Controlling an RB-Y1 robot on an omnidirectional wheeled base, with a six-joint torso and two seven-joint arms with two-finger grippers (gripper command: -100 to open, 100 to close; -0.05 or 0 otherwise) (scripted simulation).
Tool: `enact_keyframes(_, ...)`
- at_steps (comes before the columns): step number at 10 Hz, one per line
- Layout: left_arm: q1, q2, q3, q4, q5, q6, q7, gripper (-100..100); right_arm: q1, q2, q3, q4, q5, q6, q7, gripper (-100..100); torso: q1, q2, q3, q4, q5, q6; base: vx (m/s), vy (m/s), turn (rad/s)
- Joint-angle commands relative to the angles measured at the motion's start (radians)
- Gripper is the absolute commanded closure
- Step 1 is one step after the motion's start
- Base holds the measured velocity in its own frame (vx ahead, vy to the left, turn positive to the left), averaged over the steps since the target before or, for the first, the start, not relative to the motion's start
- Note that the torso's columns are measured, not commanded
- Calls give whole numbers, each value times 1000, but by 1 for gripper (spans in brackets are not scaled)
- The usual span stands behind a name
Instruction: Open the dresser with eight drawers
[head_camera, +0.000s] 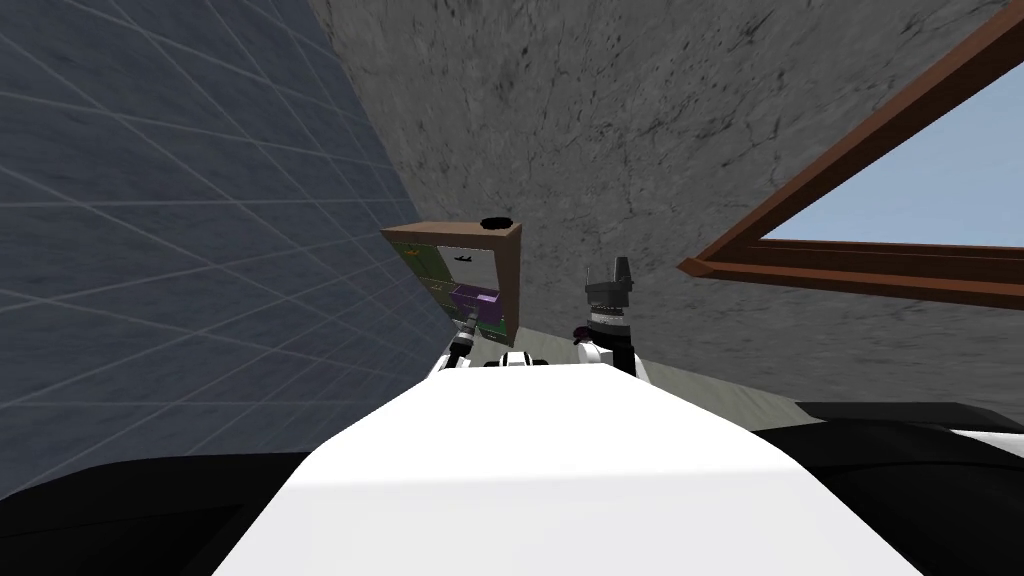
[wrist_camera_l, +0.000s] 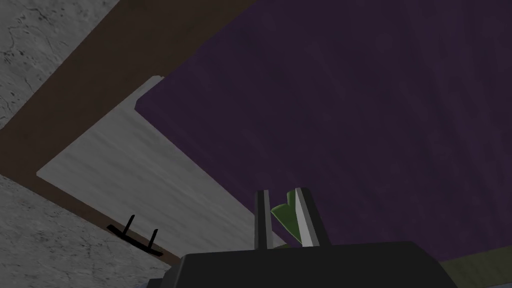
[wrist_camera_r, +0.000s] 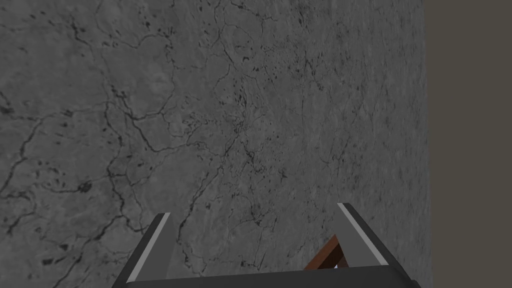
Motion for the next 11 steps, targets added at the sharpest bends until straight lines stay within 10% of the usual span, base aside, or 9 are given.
enact_keyframes(1, 17, 7, -6, -11, 0, 1, 4, 100, 0, 0, 0, 0, 0, 0, 0, 0, -4, -7, -4, 0, -1, 1, -149, 52, 26)
enact_keyframes(3, 27, 13, -9, -20, 0, 0, 7, 100, 0, 0, 0, 0, 0, 0, 0, 0, -3, -1, 0, -2, 0, 1, -170, 45, 33)
enact_keyframes(4, 17, 22, -8, -59, 2, 42, 17, -100, 0, 0, 0, 0, 0, 0, 0, 0, -3, -1, 0, -2, 0, 2, -97, 19, -13)
enact_keyframes(11, 6, 68, -6, -210, 11, 197, 57, -100, 0, 0, 0, 0, 0, 0, 0, 0, -5, 1, 0, 2, -1, 3, -14, -11, -13)
